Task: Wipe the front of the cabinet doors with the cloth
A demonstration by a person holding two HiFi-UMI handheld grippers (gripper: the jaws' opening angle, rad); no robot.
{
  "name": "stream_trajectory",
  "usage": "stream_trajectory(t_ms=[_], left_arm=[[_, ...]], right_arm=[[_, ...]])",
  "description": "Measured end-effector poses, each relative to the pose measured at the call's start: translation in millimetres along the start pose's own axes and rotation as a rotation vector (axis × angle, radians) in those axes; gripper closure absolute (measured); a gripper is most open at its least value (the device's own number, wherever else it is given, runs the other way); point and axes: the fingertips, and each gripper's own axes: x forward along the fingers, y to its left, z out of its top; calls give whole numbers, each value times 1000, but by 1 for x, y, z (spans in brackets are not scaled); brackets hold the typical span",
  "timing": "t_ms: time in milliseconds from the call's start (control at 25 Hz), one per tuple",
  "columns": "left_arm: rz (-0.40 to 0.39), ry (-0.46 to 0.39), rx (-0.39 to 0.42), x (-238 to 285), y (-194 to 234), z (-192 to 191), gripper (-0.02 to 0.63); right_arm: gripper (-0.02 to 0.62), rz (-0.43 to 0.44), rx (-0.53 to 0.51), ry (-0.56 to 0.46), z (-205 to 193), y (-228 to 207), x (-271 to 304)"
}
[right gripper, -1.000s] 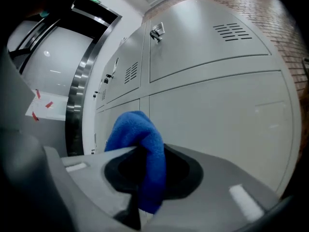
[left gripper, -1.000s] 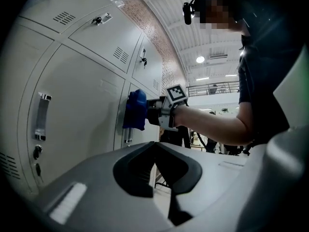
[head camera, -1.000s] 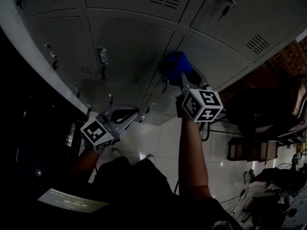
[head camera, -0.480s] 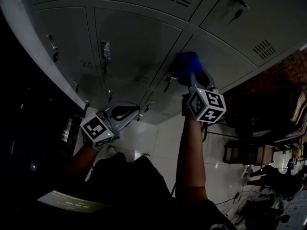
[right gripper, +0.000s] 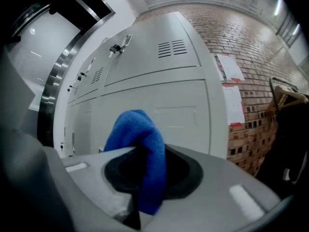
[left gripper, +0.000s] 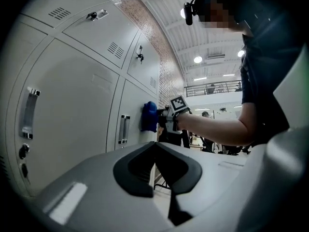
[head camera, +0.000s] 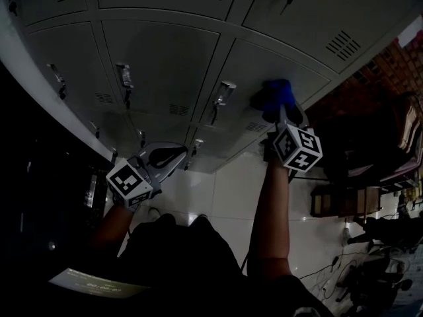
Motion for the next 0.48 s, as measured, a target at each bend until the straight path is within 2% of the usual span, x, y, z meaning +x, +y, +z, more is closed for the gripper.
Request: stream_trajectory(t_ms=[240,480], left_arm=[[-17,5,8,13,-11,2,604],[-18,12,9,20,-14,3,604]], right_arm=[[526,-106,18,-8,2,-68,-22],[526,-162,23,-8,2,-104,-33]])
